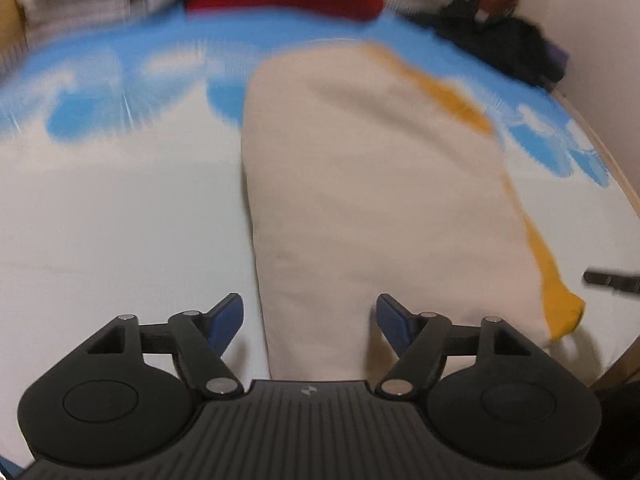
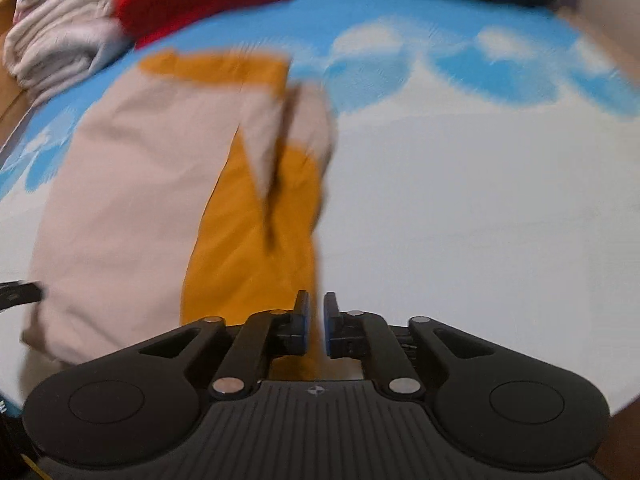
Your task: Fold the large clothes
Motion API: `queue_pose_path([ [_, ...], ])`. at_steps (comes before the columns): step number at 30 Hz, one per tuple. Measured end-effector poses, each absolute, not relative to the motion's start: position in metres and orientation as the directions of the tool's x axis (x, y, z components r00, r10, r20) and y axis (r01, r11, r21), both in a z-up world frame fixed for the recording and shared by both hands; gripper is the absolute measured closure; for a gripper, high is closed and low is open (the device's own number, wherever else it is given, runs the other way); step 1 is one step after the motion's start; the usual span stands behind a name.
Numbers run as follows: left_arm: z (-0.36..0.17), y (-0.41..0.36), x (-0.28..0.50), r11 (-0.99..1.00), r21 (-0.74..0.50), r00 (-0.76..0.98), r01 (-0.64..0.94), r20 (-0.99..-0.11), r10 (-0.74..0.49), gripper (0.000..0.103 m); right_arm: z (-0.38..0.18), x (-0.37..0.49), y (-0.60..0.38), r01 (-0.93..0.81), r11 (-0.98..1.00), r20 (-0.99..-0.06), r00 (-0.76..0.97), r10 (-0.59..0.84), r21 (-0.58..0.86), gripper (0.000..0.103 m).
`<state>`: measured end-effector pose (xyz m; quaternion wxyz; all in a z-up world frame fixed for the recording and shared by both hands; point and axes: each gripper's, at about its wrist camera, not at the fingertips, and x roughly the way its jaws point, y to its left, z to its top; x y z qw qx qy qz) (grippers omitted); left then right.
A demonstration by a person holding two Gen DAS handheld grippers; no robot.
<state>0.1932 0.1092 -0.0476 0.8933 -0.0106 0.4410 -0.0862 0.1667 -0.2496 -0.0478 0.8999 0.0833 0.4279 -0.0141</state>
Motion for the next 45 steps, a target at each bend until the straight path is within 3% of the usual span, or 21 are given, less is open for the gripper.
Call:
queue_pose_path([
  [4,-0.01,0.086,0.127,0.989,-0.011,0.731,0.15,-0.672,-0.119,0.0,-0.015,0.114,-0.244,0.064,0.992,-0.62,0.785,0.018,0.111,0.064],
  [10,0.03,0.061,0.049,0.987,-0.057,0.807,0.152,-0.569,-0.157,0.0,0.008,0.031,-0.207,-0.063,0.997,-0.476,0.876,0.08,0.051,0.051],
  [14,0.052,0.056,0.004,0.993,-0.06,0.866,0.106,-0.485,-0.122,0.0,0.024,-0.011,-0.191,-0.095,0.995,-0.411,0.906,0.104,0.042,0.025],
  [16,0.044,0.054,-0.014,0.995,-0.037,0.88,0.091,-0.465,-0.098,0.0,0.025,-0.02,-0.189,-0.085,0.993,-0.429,0.897,0.111,0.08,0.02],
  [21,0.02,0.059,0.002,0.999,-0.038,0.814,-0.001,-0.58,-0.021,0.0,0.013,-0.012,-0.173,-0.056,0.997,-0.483,0.872,0.078,0.06,0.02],
  [29,0.016,0.058,0.018,0.999,-0.023,0.803,-0.041,-0.596,0.019,0.0,-0.01,0.01,-0.163,-0.023,0.999,-0.542,0.839,0.041,0.04,0.02],
  [45,0.012,0.052,0.032,1.0,-0.02,0.829,-0.003,-0.559,-0.008,0.0,-0.003,0.014,-0.168,-0.007,0.998,-0.51,0.859,0.041,0.068,0.02],
])
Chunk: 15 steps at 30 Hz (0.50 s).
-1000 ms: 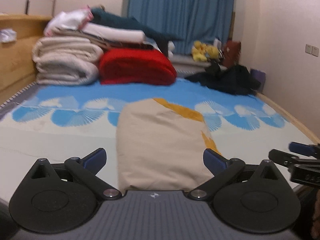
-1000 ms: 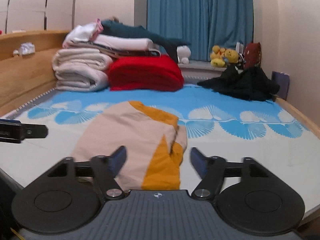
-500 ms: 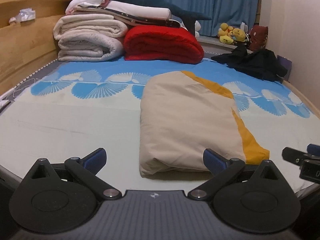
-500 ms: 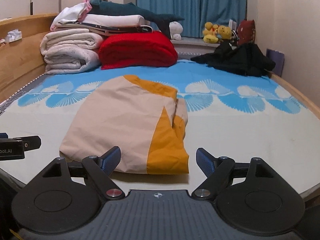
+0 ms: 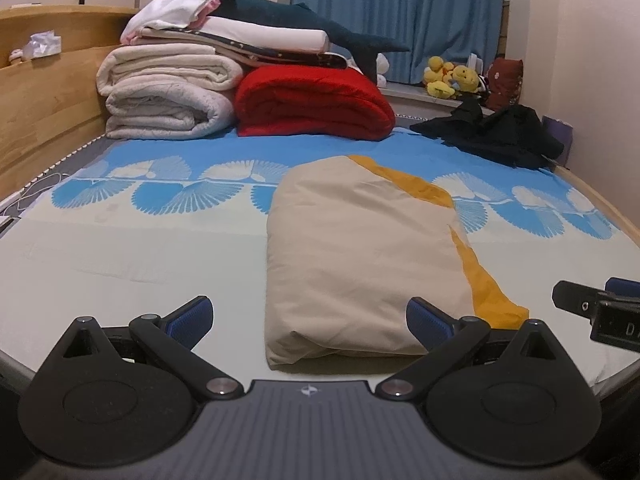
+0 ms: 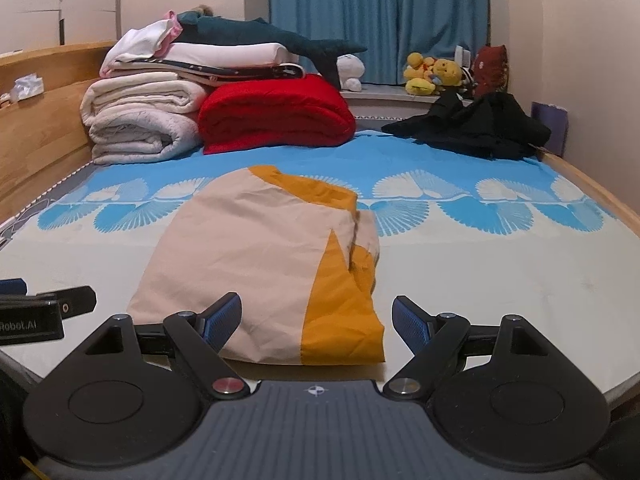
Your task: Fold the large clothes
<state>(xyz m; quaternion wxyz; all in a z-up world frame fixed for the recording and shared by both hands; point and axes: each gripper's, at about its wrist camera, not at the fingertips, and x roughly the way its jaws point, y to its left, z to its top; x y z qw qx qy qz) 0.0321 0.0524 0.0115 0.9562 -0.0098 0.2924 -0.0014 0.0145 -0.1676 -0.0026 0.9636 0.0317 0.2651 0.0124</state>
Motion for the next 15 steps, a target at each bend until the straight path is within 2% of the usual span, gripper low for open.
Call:
queue_pose_path([
  [15,0.0088,0.0463,0.0339,0.999,-0.015,0.842,0.033,-0.538,-0.036,0.0,-0.0013,0.0153,-0.1704,-0.027,0.996,-0.51,0.857,0.064,0.08,0.02],
])
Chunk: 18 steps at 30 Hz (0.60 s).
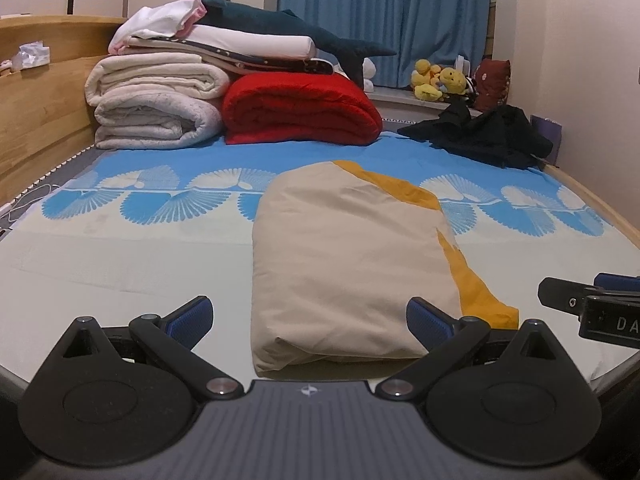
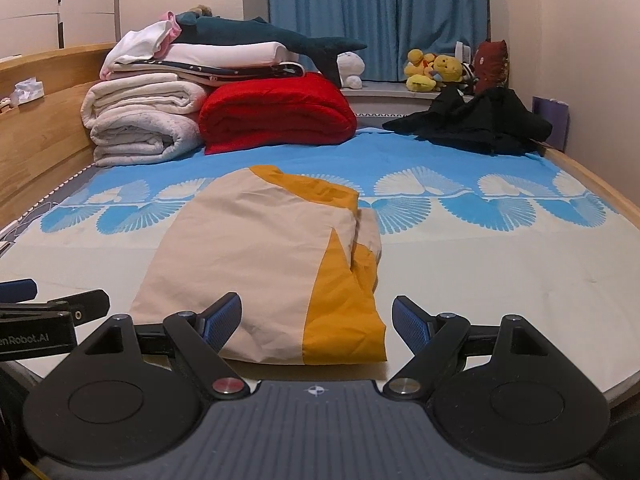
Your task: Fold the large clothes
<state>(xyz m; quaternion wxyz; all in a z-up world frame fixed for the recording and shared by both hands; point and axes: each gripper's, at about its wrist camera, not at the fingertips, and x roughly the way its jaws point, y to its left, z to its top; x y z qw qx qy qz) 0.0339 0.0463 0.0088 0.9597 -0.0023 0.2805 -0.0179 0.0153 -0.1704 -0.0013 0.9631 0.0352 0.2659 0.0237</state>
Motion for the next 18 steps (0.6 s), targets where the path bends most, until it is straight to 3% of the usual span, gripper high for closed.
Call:
queue_pose_path([
  [18,0.0063,0.0431,0.0343,0.999,-0.008,0.845,0.049,-0.533,-0.046,0.0,0.0006,0.0149,-0.1702,-0.038,0.996,-0.508,0.858,0.073,0.079,0.019],
])
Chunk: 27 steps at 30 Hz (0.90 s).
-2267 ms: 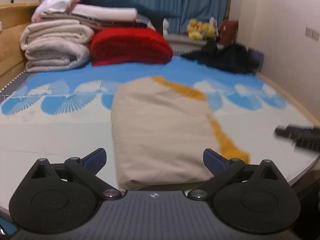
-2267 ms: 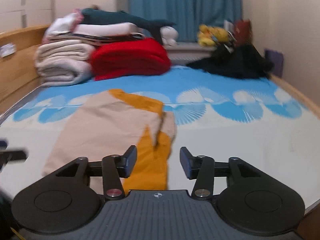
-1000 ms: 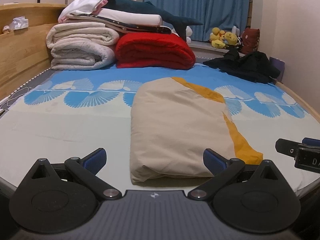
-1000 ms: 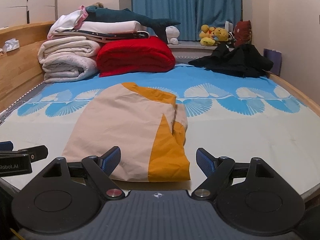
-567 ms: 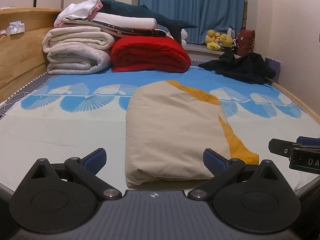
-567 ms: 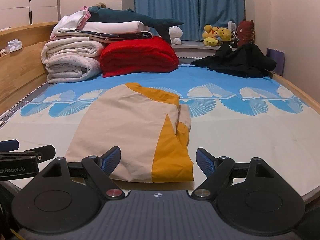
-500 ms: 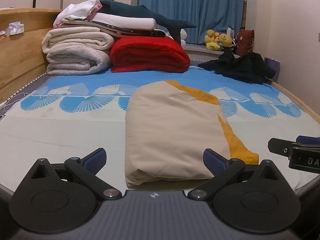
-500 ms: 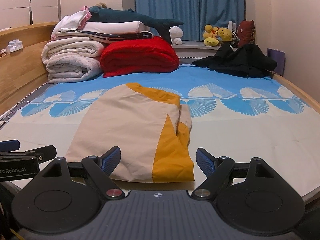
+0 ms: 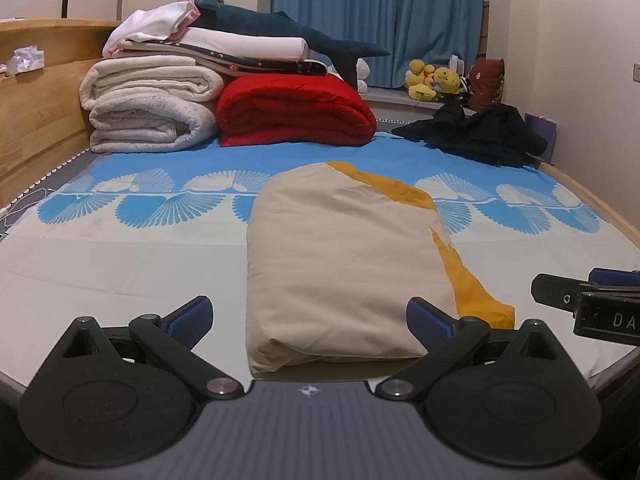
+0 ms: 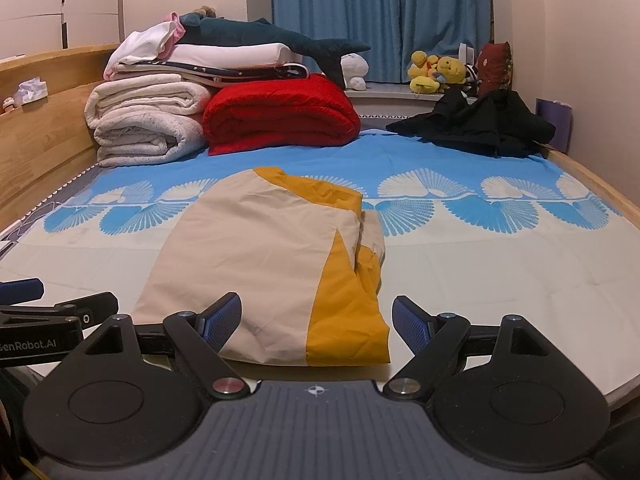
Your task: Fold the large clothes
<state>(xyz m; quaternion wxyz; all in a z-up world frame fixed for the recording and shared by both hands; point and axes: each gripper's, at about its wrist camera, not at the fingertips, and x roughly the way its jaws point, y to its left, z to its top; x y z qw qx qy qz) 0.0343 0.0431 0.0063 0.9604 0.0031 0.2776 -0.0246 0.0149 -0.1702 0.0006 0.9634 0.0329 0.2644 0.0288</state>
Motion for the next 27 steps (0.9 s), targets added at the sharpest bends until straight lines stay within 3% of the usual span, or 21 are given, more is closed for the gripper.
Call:
queue_pose_path([
  [27,0.0047,0.0443,0.0353,0.998,-0.011,0.844,0.059,-0.534,-0.056,0.0,0.0013,0.0131,-0.1699,-0.05,0.996,-0.508,0.857,0.08,0.072,0.019],
])
